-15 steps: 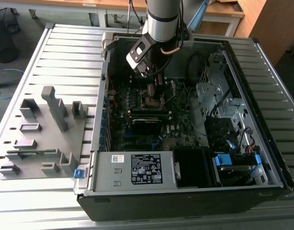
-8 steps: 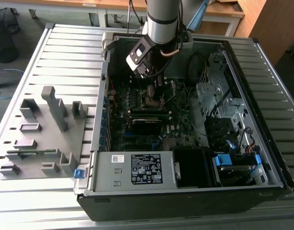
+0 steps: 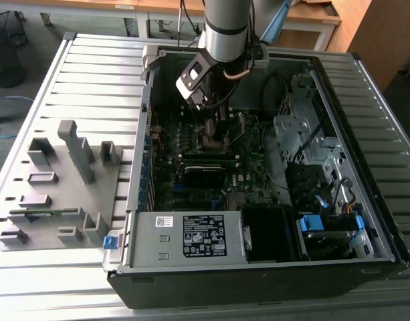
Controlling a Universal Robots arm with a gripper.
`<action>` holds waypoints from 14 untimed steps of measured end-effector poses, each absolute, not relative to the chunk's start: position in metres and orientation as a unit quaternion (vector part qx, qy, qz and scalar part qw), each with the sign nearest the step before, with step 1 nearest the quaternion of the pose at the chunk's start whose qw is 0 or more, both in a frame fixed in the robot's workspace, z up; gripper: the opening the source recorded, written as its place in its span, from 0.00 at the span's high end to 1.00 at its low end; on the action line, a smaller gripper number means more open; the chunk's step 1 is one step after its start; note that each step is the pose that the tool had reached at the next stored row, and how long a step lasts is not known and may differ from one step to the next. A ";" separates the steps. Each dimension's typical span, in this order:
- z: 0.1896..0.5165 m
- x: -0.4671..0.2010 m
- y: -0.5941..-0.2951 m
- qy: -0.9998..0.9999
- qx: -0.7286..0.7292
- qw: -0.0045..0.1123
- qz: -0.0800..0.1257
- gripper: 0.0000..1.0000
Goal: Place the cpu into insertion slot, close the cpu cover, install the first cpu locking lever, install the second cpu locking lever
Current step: 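Place the cpu into insertion slot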
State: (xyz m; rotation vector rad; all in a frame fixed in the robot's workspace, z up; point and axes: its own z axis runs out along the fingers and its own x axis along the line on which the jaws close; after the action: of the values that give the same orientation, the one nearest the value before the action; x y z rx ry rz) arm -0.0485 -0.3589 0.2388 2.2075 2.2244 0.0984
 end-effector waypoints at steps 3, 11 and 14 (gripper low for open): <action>0.238 -0.049 -0.359 0.709 0.704 0.003 0.031 0.46; 0.238 -0.049 -0.355 0.709 0.704 0.003 0.031 0.46; 0.236 -0.049 -0.355 0.709 0.704 0.003 0.031 0.46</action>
State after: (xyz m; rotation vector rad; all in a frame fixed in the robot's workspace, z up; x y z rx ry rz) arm -0.0485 -0.3550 0.2363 2.2073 2.2243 0.0976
